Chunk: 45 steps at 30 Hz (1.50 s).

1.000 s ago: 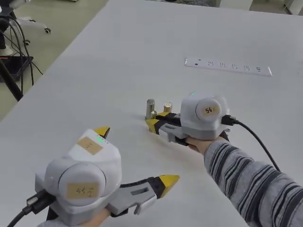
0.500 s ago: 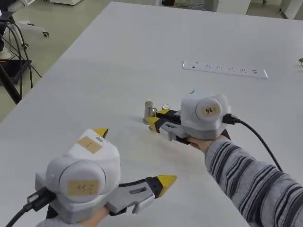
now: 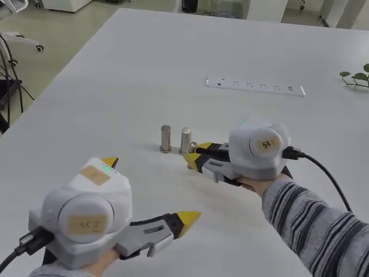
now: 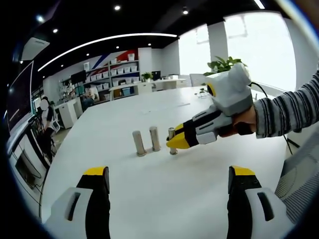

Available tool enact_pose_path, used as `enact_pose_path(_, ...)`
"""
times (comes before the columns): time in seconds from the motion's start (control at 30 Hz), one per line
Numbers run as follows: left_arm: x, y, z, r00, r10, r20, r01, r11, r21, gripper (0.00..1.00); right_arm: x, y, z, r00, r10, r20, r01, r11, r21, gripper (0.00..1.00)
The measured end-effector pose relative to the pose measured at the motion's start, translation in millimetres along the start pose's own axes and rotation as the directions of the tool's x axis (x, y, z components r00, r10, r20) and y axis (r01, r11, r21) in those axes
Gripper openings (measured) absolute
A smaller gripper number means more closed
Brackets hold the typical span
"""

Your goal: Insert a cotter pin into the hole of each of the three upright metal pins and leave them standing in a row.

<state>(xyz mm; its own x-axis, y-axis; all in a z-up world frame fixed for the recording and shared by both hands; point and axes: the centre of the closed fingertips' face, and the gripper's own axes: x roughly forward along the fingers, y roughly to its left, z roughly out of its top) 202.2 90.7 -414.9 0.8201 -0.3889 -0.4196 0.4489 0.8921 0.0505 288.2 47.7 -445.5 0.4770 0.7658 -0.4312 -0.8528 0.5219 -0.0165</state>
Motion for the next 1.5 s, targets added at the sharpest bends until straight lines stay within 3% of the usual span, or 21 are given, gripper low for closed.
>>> enact_pose_path(0.7, 0.6, -4.7, 0.6, 0.9999, -0.013, -0.002, 0.013, 1.000, 0.018, 0.99, -27.4, 9.3, -22.6, 0.9996, -0.005, -0.028, 0.005, 1.000, 0.002, 0.04)
enact_pose_path(1.13, 0.3, -7.2, 0.5, 0.9998, -0.021, -0.002, 0.021, 1.000, 0.022, 0.99, -30.7, 13.7, -35.0, 0.9989, -0.005, -0.047, 0.005, 1.000, 0.005, 0.04)
enact_pose_path(1.5, 0.4, -9.2, 0.1, 0.9996, -0.028, -0.005, 0.029, 0.999, 0.024, 0.99, -32.2, 14.0, -35.7, 0.9996, -0.009, -0.025, 0.009, 1.000, 0.021, 0.04)
